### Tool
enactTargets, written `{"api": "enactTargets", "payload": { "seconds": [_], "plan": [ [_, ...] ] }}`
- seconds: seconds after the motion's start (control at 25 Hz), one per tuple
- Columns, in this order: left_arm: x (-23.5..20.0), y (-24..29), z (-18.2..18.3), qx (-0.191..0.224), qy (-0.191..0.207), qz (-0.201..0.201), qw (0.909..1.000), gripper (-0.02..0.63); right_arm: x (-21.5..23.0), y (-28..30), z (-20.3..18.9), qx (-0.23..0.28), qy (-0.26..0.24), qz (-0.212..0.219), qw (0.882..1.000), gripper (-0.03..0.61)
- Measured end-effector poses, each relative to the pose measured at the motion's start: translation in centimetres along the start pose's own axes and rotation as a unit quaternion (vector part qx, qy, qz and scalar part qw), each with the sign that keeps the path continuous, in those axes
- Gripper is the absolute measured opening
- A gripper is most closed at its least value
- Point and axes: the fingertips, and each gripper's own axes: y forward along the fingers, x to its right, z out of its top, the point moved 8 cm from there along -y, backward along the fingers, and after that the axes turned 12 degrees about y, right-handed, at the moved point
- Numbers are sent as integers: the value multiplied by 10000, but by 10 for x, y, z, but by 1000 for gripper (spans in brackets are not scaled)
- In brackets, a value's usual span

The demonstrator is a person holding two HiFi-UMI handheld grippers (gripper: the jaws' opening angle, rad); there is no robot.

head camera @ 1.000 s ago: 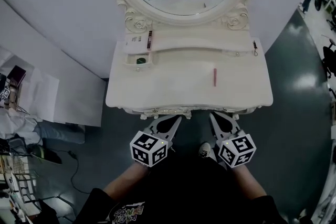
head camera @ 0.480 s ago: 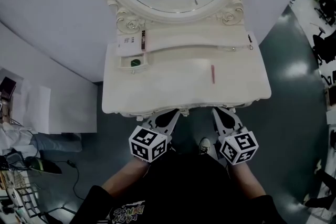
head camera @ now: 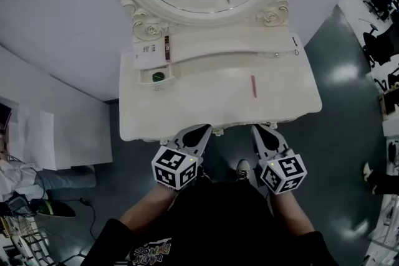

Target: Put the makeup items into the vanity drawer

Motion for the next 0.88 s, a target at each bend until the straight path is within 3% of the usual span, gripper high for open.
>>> {"api": "enactTargets", "payload": {
  "seconds": [0.88],
  "plan": [
    [-45,-38,-8,25,264,-435,9987,8,-47,24,-15,332,24,-538,9980,28]
  ]
}}
